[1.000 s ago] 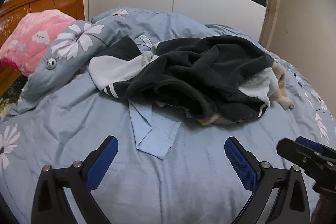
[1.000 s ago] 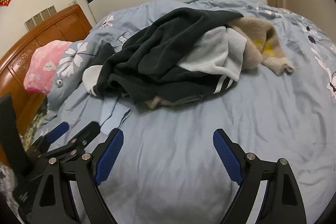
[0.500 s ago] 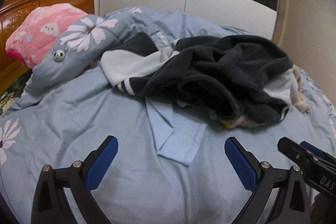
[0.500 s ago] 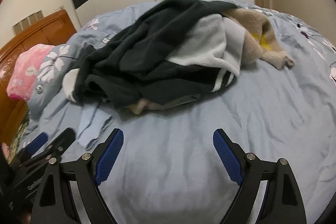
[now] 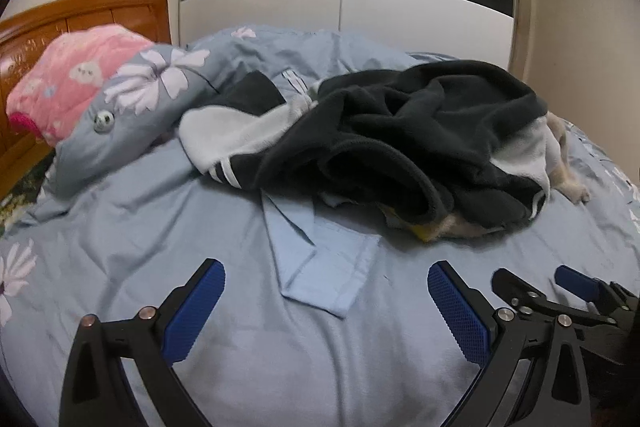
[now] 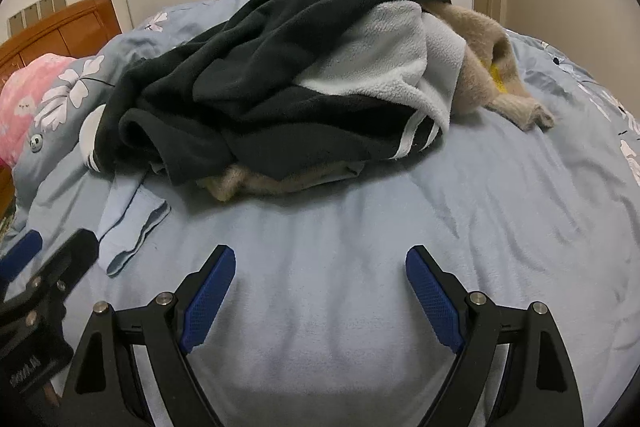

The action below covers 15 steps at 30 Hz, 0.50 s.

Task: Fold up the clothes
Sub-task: 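Move both grippers toward the black fleece jacket on the clothes pile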

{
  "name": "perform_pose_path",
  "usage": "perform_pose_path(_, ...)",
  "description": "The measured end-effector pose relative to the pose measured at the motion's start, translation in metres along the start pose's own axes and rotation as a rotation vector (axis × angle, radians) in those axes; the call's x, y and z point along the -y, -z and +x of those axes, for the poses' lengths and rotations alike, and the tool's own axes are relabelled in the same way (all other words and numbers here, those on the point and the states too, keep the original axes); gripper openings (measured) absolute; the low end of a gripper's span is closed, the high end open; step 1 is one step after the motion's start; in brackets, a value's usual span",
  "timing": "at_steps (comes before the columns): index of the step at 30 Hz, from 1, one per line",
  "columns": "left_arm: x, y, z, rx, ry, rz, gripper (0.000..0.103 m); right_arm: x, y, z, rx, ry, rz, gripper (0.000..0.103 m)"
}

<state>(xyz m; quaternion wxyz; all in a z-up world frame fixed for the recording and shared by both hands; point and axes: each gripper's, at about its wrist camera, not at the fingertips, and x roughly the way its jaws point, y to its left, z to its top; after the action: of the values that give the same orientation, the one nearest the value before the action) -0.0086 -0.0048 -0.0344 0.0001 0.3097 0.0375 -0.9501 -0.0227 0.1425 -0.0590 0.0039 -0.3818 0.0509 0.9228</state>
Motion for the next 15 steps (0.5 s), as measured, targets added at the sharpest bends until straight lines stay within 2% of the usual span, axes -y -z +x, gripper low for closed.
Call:
perform_pose_path(7, 0.006, 0.003, 0.002, -0.011, 0.052, -0.027, 0.103, 0.007, 0.002, 0.005, -0.018, -0.006, 0.006, 0.088)
perform_pose_path(15, 0.008, 0.006, 0.001, -0.029, 0.063, -0.007, 0.103, 0.01, 0.003, 0.006, -0.014, 0.003, 0.004, 0.088)
